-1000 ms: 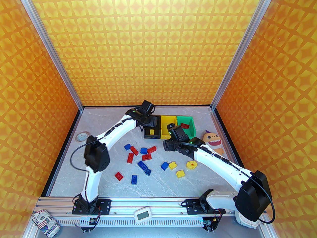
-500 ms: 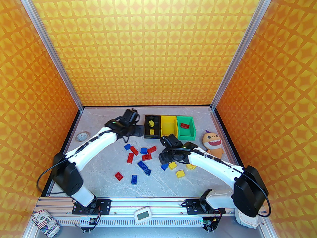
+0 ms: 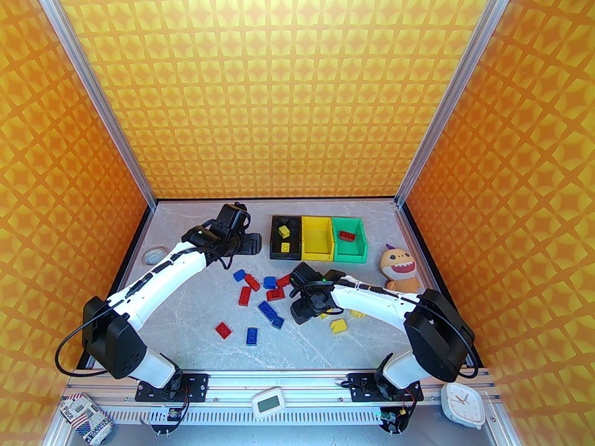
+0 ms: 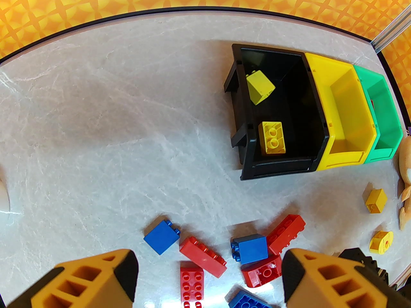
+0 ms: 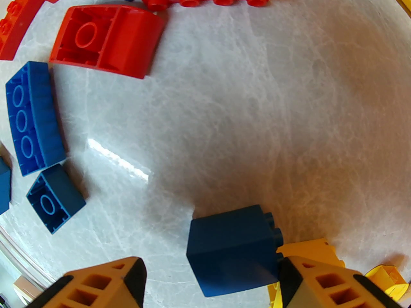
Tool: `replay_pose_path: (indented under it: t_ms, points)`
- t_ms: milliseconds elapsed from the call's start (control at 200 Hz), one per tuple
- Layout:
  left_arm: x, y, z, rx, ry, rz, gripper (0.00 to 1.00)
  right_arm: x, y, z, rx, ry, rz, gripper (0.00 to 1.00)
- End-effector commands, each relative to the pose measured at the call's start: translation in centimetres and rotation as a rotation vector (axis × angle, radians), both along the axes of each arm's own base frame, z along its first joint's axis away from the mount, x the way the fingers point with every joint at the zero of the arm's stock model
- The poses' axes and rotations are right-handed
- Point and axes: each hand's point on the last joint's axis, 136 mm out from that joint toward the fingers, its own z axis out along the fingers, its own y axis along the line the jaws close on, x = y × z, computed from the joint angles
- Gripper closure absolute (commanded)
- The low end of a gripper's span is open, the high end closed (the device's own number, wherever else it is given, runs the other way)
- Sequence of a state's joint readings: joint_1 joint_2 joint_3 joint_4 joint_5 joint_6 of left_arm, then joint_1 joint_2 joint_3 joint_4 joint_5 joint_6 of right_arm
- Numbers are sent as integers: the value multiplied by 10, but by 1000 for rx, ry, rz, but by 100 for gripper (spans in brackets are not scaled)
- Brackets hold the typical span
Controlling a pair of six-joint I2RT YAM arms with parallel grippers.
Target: Sort the legos into containers by color
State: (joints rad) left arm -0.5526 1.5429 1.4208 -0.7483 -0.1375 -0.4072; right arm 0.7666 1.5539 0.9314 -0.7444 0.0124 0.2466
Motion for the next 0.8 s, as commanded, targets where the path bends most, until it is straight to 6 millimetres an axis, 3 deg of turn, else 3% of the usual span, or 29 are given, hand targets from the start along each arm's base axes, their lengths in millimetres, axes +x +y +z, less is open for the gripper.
replay_pose_path:
  t_ms: [0,470,795]
  points:
    - [-6,4,12,-10,-28,1,22,1,-1,-4,-34,-1,18,29]
    - [-8,7,10,-9,-22,7,22,15,-3,-2,-55,-59,-19,38]
    - [-11,9,9,-6,-24,5,22,17,9,-4,-11,-53,-3,46]
